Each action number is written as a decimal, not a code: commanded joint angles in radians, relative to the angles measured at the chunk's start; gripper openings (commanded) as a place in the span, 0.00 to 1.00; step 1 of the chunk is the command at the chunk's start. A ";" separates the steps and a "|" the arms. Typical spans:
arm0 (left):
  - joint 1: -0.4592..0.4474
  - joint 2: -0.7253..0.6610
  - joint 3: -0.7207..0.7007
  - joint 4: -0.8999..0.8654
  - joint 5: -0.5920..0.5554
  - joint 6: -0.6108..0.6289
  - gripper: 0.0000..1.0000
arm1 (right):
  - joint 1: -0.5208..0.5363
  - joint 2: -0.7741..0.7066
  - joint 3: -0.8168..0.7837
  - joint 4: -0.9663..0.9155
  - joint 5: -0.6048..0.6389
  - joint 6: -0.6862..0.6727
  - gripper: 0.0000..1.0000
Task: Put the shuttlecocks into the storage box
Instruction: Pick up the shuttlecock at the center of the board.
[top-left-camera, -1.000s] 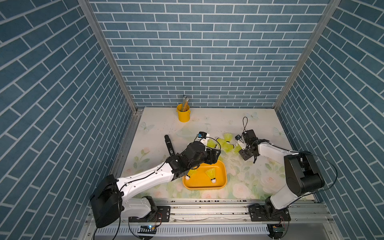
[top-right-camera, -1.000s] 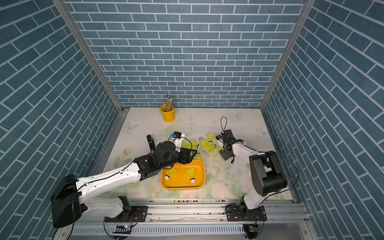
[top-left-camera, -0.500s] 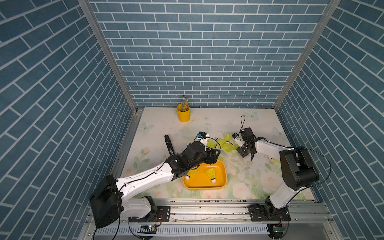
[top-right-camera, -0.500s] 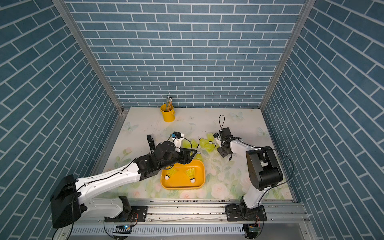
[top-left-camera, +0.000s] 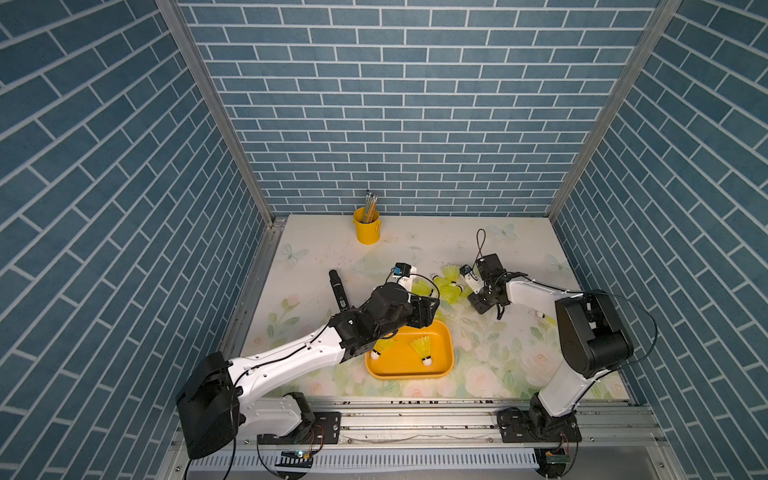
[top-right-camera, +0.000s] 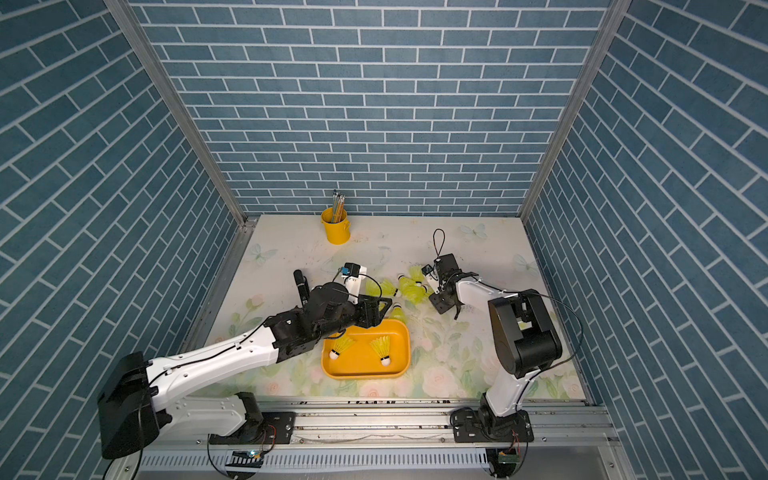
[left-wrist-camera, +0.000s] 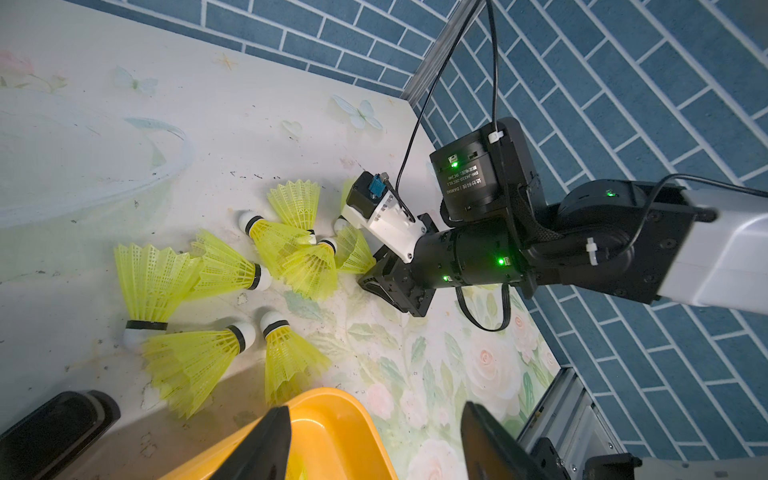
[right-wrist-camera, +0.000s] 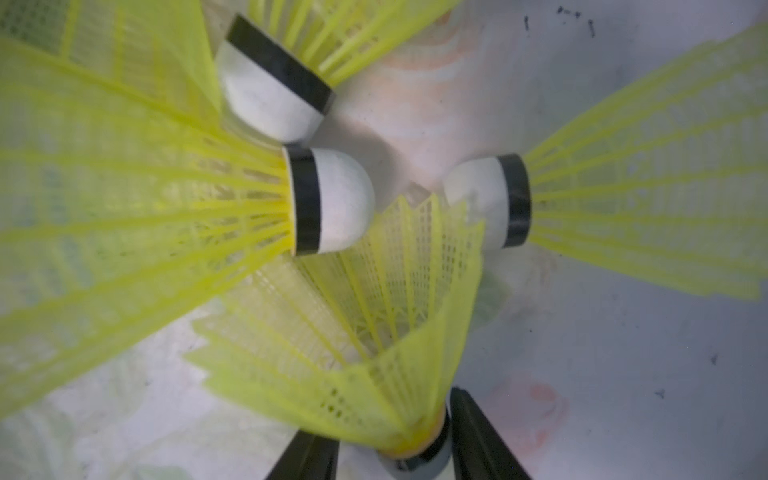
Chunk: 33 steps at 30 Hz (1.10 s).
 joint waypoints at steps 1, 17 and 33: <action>0.002 -0.016 -0.014 -0.009 -0.007 0.006 0.71 | 0.011 -0.005 0.005 -0.038 -0.020 0.037 0.48; 0.002 -0.030 -0.017 -0.023 -0.014 0.006 0.71 | 0.063 0.033 0.000 -0.026 0.029 -0.093 0.52; 0.003 -0.036 -0.018 -0.026 -0.017 0.004 0.71 | 0.063 0.038 0.005 -0.061 0.020 -0.026 0.33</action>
